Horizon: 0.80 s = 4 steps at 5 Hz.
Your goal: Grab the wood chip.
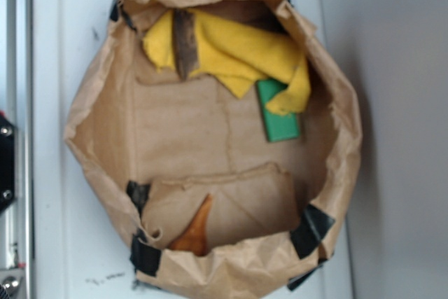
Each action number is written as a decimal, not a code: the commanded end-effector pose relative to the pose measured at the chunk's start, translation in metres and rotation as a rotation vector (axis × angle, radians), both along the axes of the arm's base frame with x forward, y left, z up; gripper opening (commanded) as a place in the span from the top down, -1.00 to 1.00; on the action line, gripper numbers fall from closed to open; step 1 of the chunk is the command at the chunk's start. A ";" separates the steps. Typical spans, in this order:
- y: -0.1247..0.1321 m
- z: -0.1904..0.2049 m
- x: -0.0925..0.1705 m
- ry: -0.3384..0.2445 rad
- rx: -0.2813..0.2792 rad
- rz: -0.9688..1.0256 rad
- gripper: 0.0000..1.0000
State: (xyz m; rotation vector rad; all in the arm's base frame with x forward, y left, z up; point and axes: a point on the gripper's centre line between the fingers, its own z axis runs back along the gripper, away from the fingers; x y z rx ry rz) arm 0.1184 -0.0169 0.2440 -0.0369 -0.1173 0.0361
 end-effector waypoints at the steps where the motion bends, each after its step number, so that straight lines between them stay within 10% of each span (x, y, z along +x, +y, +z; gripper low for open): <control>1: 0.000 0.000 0.000 0.000 0.000 0.000 -1.00; 3: 0.023 -0.064 0.023 0.176 0.148 0.269 -1.00; 4: 0.023 -0.074 0.063 0.181 0.134 0.322 -1.00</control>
